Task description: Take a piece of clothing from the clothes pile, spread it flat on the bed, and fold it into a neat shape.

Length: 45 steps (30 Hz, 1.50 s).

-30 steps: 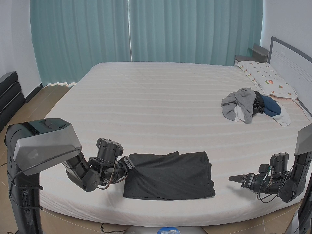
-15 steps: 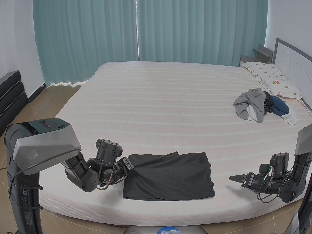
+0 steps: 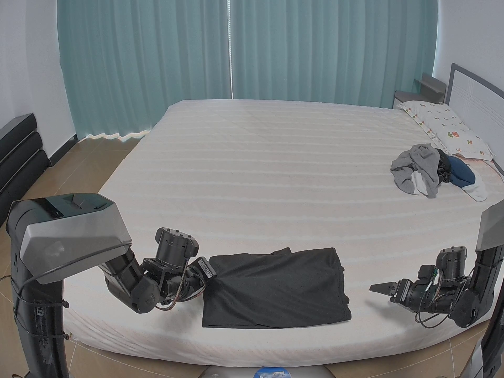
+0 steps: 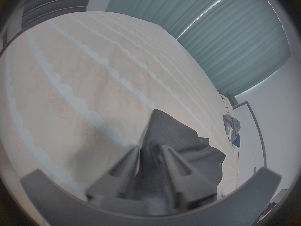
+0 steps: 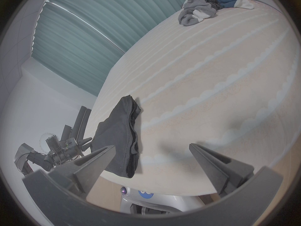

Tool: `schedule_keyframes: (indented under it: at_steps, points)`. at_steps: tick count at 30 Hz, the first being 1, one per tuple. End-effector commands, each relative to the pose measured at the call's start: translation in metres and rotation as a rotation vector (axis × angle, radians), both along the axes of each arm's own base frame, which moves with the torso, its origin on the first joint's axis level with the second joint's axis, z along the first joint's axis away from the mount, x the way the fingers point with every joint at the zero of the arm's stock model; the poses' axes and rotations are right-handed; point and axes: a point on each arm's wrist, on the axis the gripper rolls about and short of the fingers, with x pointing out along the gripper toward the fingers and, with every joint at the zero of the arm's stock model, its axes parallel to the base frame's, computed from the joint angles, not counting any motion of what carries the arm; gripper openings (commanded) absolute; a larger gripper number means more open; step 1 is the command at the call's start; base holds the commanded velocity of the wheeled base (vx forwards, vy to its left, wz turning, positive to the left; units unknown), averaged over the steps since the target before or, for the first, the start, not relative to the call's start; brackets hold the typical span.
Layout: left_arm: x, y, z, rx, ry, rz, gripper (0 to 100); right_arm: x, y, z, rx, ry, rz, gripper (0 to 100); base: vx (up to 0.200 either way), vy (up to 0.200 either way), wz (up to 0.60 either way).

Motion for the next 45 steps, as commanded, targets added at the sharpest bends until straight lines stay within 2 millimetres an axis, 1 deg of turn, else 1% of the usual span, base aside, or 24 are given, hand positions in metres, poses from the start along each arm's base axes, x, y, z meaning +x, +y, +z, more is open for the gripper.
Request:
schedule_keyframes:
  at_steps: [1, 11, 14, 18, 21, 23, 24, 25, 26, 27, 28, 31, 33, 34, 35, 38, 42, 43, 45]
  points:
    - [-0.001, -0.002, 0.002, -0.004, -0.005, -0.006, 100, 0.000, 0.000, 0.000, 0.001, -0.001, 0.000, 100, 0.000, 0.000, 0.00]
    - [0.002, 0.002, 0.006, -0.012, -0.021, 0.008, 100, -0.001, 0.001, 0.002, 0.001, -0.006, 0.003, 100, 0.000, 0.000, 0.00]
    - [0.004, 0.007, 0.015, -0.022, -0.044, 0.023, 100, 0.001, 0.004, 0.004, 0.002, -0.022, 0.017, 100, 0.000, 0.000, 0.00]
    - [0.004, 0.007, 0.024, -0.023, -0.073, 0.019, 100, 0.002, 0.011, 0.004, 0.003, -0.028, 0.047, 100, 0.000, 0.000, 0.00]
    - [-0.001, 0.010, 0.038, -0.033, -0.101, 0.025, 100, 0.003, 0.018, 0.008, 0.009, -0.067, 0.068, 100, 0.000, 0.000, 0.00]
    - [-0.002, 0.010, 0.038, -0.033, -0.099, 0.025, 100, 0.003, 0.018, 0.008, 0.009, -0.072, 0.070, 100, 0.000, 0.000, 0.00]
    - [-0.009, 0.014, 0.050, -0.038, -0.125, 0.028, 100, 0.001, 0.023, 0.014, 0.002, -0.121, 0.074, 100, 0.000, 0.000, 0.00]
    - [-0.010, 0.015, 0.053, -0.040, -0.135, 0.032, 100, 0.000, 0.024, 0.016, -0.001, -0.129, 0.074, 100, 0.000, 0.000, 0.00]
    - [-0.015, 0.019, 0.065, -0.044, -0.170, 0.052, 100, -0.004, 0.026, 0.021, -0.015, -0.154, 0.066, 100, 0.000, 0.000, 0.00]
    - [-0.016, 0.019, 0.067, -0.044, -0.176, 0.054, 100, -0.005, 0.026, 0.021, -0.016, -0.155, 0.065, 100, 0.000, 0.000, 0.00]
    - [-0.023, 0.023, 0.079, -0.049, -0.213, 0.070, 100, -0.009, 0.028, 0.029, -0.023, -0.194, 0.054, 100, 0.000, 0.000, 0.00]
    - [-0.037, 0.029, 0.098, -0.057, -0.261, 0.084, 100, -0.018, 0.026, 0.048, -0.021, -0.284, 0.038, 100, 0.000, 0.000, 0.00]
    - [-0.048, 0.035, 0.117, -0.064, -0.316, 0.092, 100, -0.027, 0.024, 0.064, -0.015, -0.354, 0.037, 100, 0.000, 0.000, 0.00]
    - [-0.048, 0.035, 0.117, -0.064, -0.316, 0.092, 100, -0.027, 0.024, 0.064, -0.015, -0.354, 0.037, 100, 0.000, 0.000, 0.00]
    - [-0.059, 0.040, 0.133, -0.070, -0.362, 0.095, 100, -0.035, 0.022, 0.081, -0.003, -0.425, 0.034, 100, 0.000, 0.000, 0.00]
    - [-0.083, 0.051, 0.158, -0.058, -0.453, 0.086, 100, -0.051, 0.018, 0.103, -0.016, -0.510, 0.026, 100, 0.000, 0.000, 0.00]
    - [-0.104, 0.062, 0.174, 0.018, -0.540, 0.094, 100, -0.069, 0.015, 0.120, -0.056, -0.581, 0.041, 100, 0.000, 0.000, 0.00]
    - [-0.104, 0.062, 0.174, 0.018, -0.540, 0.094, 100, -0.069, 0.015, 0.120, -0.056, -0.581, 0.041, 100, 0.000, 0.000, 0.00]
    - [-0.117, 0.069, 0.182, 0.079, -0.591, 0.119, 100, -0.080, 0.012, 0.129, -0.088, -0.614, 0.045, 100, 0.000, 0.000, 0.00]
